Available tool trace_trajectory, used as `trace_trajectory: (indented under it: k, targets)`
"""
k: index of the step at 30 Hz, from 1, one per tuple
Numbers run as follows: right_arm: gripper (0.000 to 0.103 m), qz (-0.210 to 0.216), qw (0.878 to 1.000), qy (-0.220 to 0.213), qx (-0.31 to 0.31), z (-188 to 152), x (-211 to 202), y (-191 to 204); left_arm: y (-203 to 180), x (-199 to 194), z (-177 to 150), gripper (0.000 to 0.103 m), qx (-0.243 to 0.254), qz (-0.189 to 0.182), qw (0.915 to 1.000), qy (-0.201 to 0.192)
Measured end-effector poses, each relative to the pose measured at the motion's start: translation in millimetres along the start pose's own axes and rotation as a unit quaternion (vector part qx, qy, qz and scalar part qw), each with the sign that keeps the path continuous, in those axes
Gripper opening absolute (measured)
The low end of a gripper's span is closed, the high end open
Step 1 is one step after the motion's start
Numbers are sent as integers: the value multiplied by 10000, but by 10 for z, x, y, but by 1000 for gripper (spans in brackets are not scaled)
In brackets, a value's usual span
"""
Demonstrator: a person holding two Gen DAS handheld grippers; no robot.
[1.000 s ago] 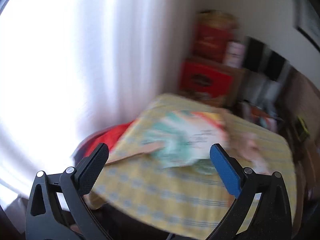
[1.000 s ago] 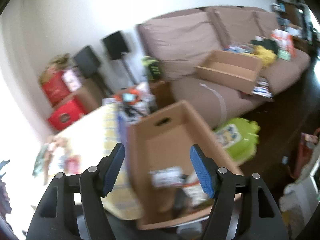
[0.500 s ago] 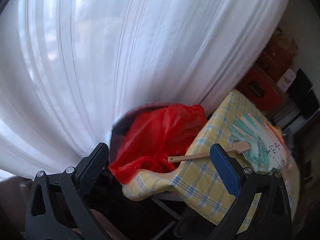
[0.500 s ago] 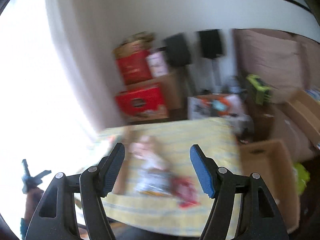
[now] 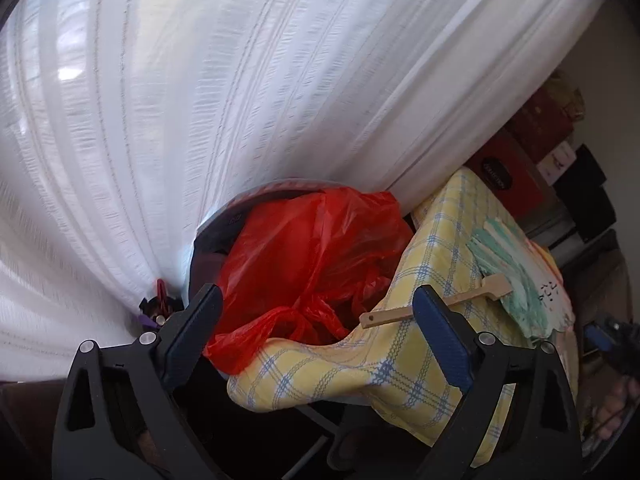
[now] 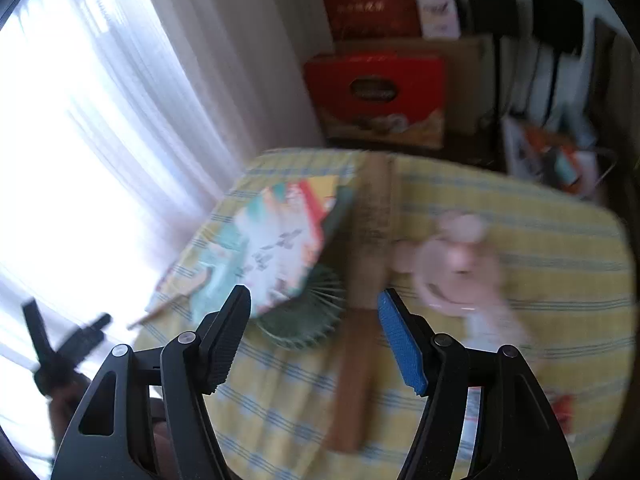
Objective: Organize objects
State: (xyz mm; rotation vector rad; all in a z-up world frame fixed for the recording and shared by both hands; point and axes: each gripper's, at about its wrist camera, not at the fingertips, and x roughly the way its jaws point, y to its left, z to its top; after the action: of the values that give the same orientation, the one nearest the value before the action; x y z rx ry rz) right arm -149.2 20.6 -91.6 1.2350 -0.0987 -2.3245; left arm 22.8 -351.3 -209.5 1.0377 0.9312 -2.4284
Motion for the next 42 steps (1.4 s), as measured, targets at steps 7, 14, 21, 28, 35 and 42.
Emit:
trace_trajectory:
  k: [7,14,21,28,35,42]
  targets:
    - [68,79,9998,177,76,82,441,56,1,137,6,94,63,162,9995,268]
    - [68,438,9980,224,390,99,599,33,-27,208,-29,94,-174,-937,9954,111]
    - [27,323,9985,232,370,111,669,25,-276,388,-53,94,-24,-1299,9913,193]
    - [17,674,9970,-70,380,-9,304,9,-444,383,-40,90,115,-1568,9873,216]
    - [14,766,9914,-869,609,-327,-717,-37,-797,9,41,87,567,-2514,9652,442]
    - [16,330,9856,-1095,1249,-955,-1364,-473,-1443,-130,-157,87,1382,-2947,9417,852]
